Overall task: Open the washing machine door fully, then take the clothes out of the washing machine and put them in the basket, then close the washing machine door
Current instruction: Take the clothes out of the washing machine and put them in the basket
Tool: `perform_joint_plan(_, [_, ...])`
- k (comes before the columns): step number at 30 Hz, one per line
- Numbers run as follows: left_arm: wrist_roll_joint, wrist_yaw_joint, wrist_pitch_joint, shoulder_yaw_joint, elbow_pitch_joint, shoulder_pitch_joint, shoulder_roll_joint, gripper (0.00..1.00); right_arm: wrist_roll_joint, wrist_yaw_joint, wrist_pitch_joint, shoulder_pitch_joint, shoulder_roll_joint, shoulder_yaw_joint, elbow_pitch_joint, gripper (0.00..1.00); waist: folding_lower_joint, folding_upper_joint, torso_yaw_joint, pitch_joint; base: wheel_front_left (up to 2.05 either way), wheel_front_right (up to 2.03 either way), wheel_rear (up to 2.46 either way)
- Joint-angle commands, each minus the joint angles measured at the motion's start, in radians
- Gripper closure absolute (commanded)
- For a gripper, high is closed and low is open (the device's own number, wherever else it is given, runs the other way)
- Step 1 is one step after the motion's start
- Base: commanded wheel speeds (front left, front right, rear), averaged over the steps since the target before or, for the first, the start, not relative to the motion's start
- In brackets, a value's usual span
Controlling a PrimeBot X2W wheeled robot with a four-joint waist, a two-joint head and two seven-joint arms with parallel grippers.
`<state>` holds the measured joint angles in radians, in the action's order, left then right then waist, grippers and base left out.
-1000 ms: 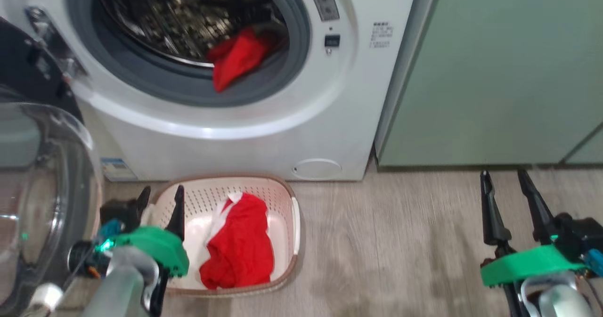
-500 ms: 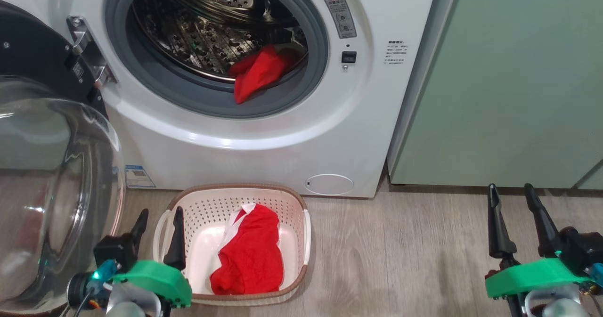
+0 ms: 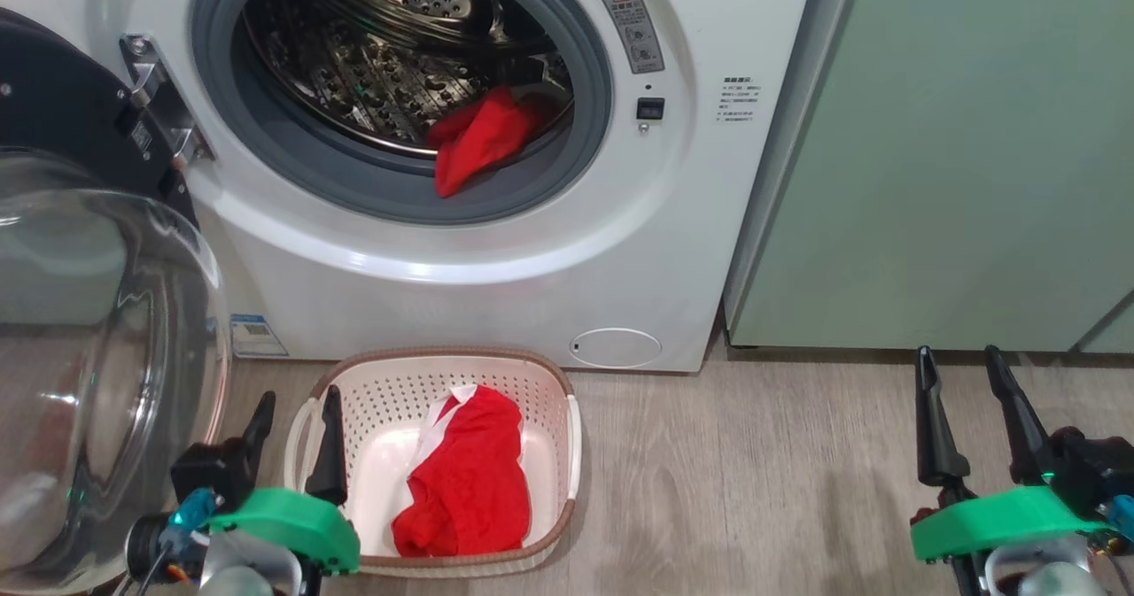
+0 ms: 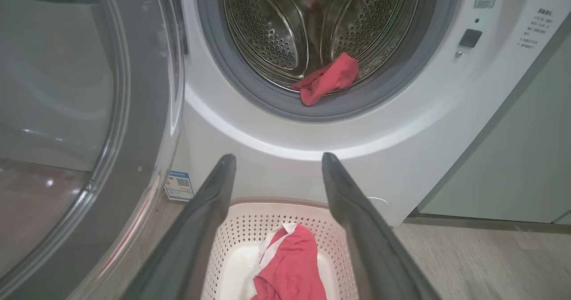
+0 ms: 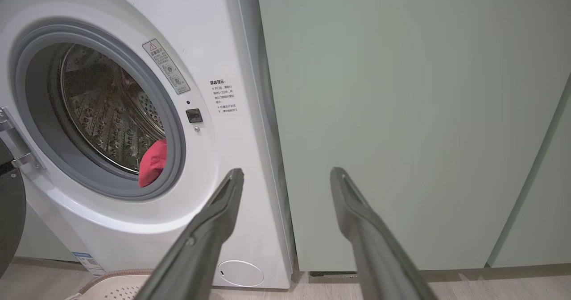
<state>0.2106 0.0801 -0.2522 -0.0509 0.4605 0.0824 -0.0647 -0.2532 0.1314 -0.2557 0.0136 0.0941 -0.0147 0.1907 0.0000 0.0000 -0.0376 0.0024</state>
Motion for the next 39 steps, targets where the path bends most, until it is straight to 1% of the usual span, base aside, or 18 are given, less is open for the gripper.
perform_joint_plan(1, [-0.013, 0.002, -0.009, -0.037, -0.025, 0.031, -0.006, 0.0, 0.008, -0.001, -0.006, 0.003, 0.004, -0.018, -0.032, 0.0, 0.0, 0.0, -0.002, 0.002, 0.0, 0.0, 0.0])
perform_joint_plan(11, [-0.039, 0.008, -0.009, -0.036, -0.013, 0.056, 0.005, 0.0, 0.006, -0.001, -0.006, 0.011, 0.009, -0.021, -0.028, 0.0, 0.0, 0.0, -0.011, 0.02, 0.0, 0.0, 0.0])
perform_joint_plan(15, [-0.04, 0.017, -0.009, -0.017, 0.02, 0.08, 0.006, 0.0, 0.005, -0.001, -0.006, 0.013, 0.011, -0.026, -0.024, 0.0, 0.0, 0.0, -0.02, 0.027, 0.0, 0.0, 0.0])
perform_joint_plan(19, [-0.008, 0.038, 0.012, 0.02, 0.079, 0.149, -0.001, 0.0, 0.005, -0.001, -0.006, 0.022, 0.013, -0.035, -0.021, 0.0, 0.0, 0.0, -0.041, 0.051, 0.0, 0.0, 0.0])
perform_joint_plan(24, [0.058, 0.049, 0.111, 0.077, 0.097, 0.286, -0.028, 0.0, 0.005, -0.001, -0.006, 0.043, 0.013, -0.042, -0.02, 0.0, 0.0, 0.0, -0.074, 0.098, 0.0, 0.0, 0.0])
perform_joint_plan(30, [0.135, 0.05, 0.285, 0.164, 0.126, 0.491, -0.084, 0.0, 0.001, -0.001, -0.006, 0.08, 0.007, -0.05, -0.022, 0.0, 0.0, 0.0, -0.126, 0.177, 0.0, 0.0, 0.0])
perform_joint_plan(32, [0.165, 0.05, 0.356, 0.186, 0.152, 0.564, -0.097, 0.0, -0.001, -0.001, -0.006, 0.096, 0.003, -0.05, -0.023, 0.0, 0.0, 0.0, -0.142, 0.211, 0.0, 0.0, 0.0])
perform_joint_plan(34, [0.17, 0.05, 0.428, 0.208, 0.186, 0.639, -0.114, 0.0, -0.001, -0.001, -0.006, 0.111, -0.001, -0.053, -0.024, 0.0, 0.0, 0.0, -0.16, 0.245, 0.0, 0.0, 0.0])
perform_joint_plan(36, [0.188, 0.05, 0.47, 0.213, 0.214, 0.717, -0.121, 0.0, -0.003, -0.001, -0.006, 0.127, -0.005, -0.055, -0.025, 0.0, 0.0, 0.0, -0.178, 0.28, 0.0, 0.0, 0.0])
perform_joint_plan(37, [0.192, 0.05, 0.498, 0.218, 0.244, 0.787, -0.133, 0.0, -0.005, -0.001, -0.006, 0.144, -0.009, -0.056, -0.025, 0.0, 0.0, 0.0, -0.195, 0.313, 0.0, 0.0, 0.0])
perform_joint_plan(39, [0.189, 0.05, 0.511, 0.229, 0.272, 0.853, -0.153, 0.0, -0.008, -0.001, -0.006, 0.158, -0.014, -0.054, -0.028, 0.0, 0.0, 0.0, -0.214, 0.346, 0.0, 0.0, 0.0])
